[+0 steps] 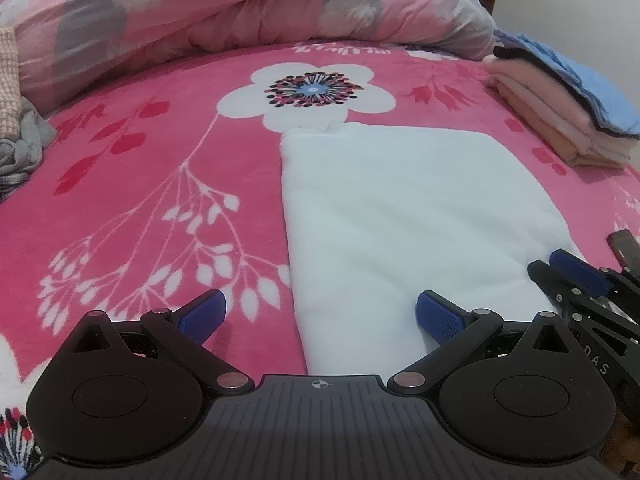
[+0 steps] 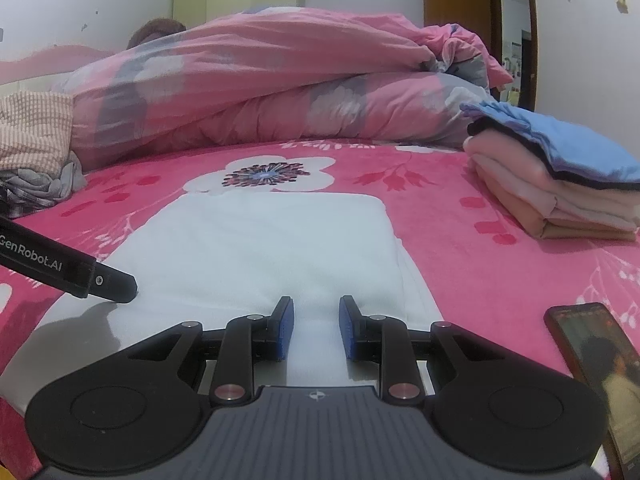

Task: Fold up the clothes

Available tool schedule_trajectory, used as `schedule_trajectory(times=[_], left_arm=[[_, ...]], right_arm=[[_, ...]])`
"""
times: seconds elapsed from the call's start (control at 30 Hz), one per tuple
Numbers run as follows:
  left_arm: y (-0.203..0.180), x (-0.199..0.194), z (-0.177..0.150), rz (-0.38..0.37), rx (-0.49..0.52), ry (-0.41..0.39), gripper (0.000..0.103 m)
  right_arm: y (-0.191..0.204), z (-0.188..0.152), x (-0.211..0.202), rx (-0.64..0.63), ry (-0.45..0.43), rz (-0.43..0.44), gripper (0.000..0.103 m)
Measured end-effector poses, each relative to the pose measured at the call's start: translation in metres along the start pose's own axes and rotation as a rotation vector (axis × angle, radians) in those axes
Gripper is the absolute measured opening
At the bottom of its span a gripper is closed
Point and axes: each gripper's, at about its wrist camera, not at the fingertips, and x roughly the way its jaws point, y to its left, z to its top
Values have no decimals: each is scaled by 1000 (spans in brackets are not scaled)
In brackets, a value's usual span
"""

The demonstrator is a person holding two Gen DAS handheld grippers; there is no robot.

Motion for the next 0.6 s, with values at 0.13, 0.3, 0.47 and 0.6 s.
schedule_trajectory(times=[0.13, 0.3, 0.47, 0.6], left_arm=[[2, 1, -1, -17, 4, -5, 103], [4, 1, -2, -32, 13, -18, 103], [9, 3, -3, -59, -9, -17, 103], [12, 5, -3, -70, -28, 0, 103]], right_arm=[[-2, -1, 0, 7, -9, 4, 27], [-2, -4, -1, 23, -22, 2, 27], [-2, -5, -2, 32, -29, 2, 27], [-2, -7, -2, 38, -38, 7, 27]])
